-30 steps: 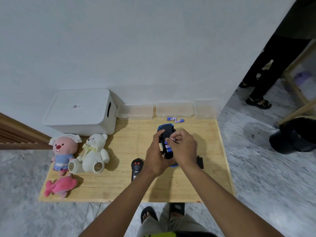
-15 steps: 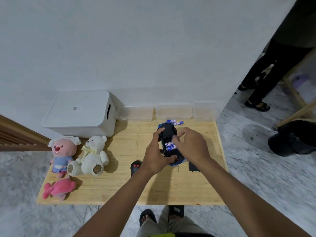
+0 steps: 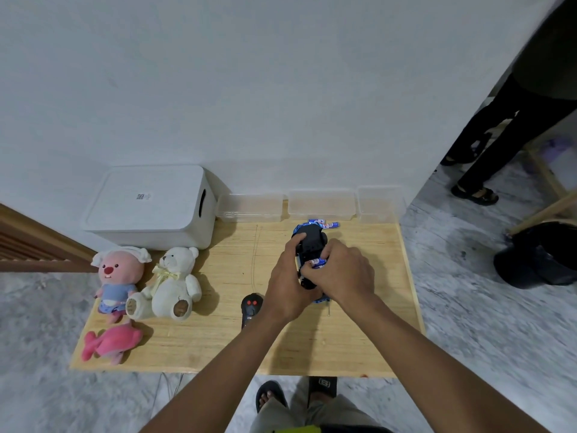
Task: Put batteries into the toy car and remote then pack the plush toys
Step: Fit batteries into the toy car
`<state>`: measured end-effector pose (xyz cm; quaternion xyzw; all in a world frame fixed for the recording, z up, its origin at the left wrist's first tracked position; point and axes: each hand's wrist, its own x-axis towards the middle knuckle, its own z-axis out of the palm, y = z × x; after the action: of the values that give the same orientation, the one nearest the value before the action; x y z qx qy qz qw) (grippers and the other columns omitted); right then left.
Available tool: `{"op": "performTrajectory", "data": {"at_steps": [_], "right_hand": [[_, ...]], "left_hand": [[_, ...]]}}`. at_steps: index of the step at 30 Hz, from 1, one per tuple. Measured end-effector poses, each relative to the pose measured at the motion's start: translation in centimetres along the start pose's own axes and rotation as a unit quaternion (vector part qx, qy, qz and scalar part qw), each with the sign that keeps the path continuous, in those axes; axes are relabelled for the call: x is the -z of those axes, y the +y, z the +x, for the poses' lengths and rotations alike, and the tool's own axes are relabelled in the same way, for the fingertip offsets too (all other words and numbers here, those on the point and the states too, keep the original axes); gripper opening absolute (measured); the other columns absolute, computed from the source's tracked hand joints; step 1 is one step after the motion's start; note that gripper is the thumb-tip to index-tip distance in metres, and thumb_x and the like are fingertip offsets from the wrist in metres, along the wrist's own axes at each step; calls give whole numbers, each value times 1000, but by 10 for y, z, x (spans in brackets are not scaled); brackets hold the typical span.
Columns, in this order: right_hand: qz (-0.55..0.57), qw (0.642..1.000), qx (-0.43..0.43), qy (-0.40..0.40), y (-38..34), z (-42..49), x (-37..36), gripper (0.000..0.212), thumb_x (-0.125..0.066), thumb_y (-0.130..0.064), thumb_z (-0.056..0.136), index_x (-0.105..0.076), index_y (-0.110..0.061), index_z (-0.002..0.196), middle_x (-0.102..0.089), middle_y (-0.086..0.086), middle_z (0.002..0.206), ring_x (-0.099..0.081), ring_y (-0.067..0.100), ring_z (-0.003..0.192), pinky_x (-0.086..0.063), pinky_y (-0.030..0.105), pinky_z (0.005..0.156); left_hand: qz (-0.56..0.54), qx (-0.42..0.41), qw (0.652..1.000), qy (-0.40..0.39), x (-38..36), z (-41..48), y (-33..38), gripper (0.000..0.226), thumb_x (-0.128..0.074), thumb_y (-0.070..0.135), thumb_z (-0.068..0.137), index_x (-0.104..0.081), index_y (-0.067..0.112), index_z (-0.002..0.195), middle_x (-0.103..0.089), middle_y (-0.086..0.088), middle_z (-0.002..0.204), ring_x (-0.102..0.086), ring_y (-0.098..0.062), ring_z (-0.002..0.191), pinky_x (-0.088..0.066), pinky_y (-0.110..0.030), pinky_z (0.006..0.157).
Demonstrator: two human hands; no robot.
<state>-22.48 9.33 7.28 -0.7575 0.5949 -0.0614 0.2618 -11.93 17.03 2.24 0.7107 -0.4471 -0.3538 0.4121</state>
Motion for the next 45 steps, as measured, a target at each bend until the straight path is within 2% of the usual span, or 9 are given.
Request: {"op": "performTrajectory", "data": {"at_steps": [6, 11, 20, 24, 27, 31, 35, 40, 45], "right_hand": [[43, 999, 19, -14, 1, 2, -3, 19, -59, -43, 75, -65, -33, 90, -63, -12, 76, -60, 19, 80, -45, 28, 66], [-27, 986, 165, -25, 13, 4, -6, 25, -58, -50, 89, -71, -42, 109, -48, -11, 117, -64, 22, 84, -48, 30, 71], [10, 960, 277, -43, 22, 26, 2, 13, -57, -43, 98, -62, -32, 103, -54, -19, 113, -60, 9, 87, -50, 33, 72], [51, 967, 246, -36, 17, 29, 4, 9, -55, -43, 99, -57, -34, 100, -61, -20, 98, -58, 4, 84, -48, 31, 72], [210, 963, 156, -63, 9, 29, 8, 11, -55, -41, 100, -55, -30, 102, -73, -15, 87, -67, 0, 86, -51, 27, 75], [316, 943, 39, -100, 1, 36, 16, 20, -45, -28, 104, -64, -28, 110, -67, -7, 77, -58, 0, 60, -50, 30, 63], [289, 950, -16, -114, -4, 35, 17, 27, -38, -22, 101, -62, -17, 91, -50, -6, 71, -44, 8, 56, -32, 24, 52], [205, 970, -16, -129, -7, 30, 13, 24, -39, -22, 102, -62, -15, 98, -53, -7, 72, -49, 11, 62, -35, 24, 51], [110, 991, 10, -77, -11, 22, 4, 18, -54, -32, 97, -67, -20, 95, -63, -6, 77, -63, 20, 83, -49, 31, 68]], "left_hand": [[-12, 18, 1000, -4, 9, 4, -5, 111, -91, 8, 69, -26, 38, 154, -61, 12, 133, -66, -14, 111, -58, -26, 90], [-35, 30, 999, -20, 15, 5, -2, 109, -89, 3, 70, -28, 39, 152, -56, 23, 127, -71, -10, 94, -59, -22, 78], [-43, 60, 997, -33, 22, 9, 2, 108, -91, 11, 71, -27, 48, 149, -58, 8, 133, -73, -11, 81, -63, -35, 80], [-45, 62, 996, -40, 23, 13, 3, 107, -90, 11, 72, -26, 48, 149, -57, 10, 132, -74, -15, 85, -63, -34, 80], [-48, 57, 996, -45, 25, 15, 2, 107, -90, 10, 72, -27, 47, 149, -58, 4, 135, -71, -7, 86, -63, -37, 85], [-51, 53, 996, -46, 29, 15, 1, 105, -88, 6, 73, -27, 44, 150, -58, 1, 136, -69, 6, 85, -62, -29, 84], [-50, 53, 996, -41, 34, 16, -1, 105, -88, 6, 73, -27, 45, 150, -58, 1, 135, -68, 9, 87, -61, -25, 82], [-36, 57, 997, -34, 39, 17, -2, 107, -89, 7, 72, -27, 46, 149, -57, 5, 134, -70, 1, 83, -61, -24, 79], [-29, 48, 998, -21, 44, 16, -3, 111, -91, 7, 67, -26, 43, 149, -57, 8, 136, -59, 14, 106, -59, -24, 87]]}}
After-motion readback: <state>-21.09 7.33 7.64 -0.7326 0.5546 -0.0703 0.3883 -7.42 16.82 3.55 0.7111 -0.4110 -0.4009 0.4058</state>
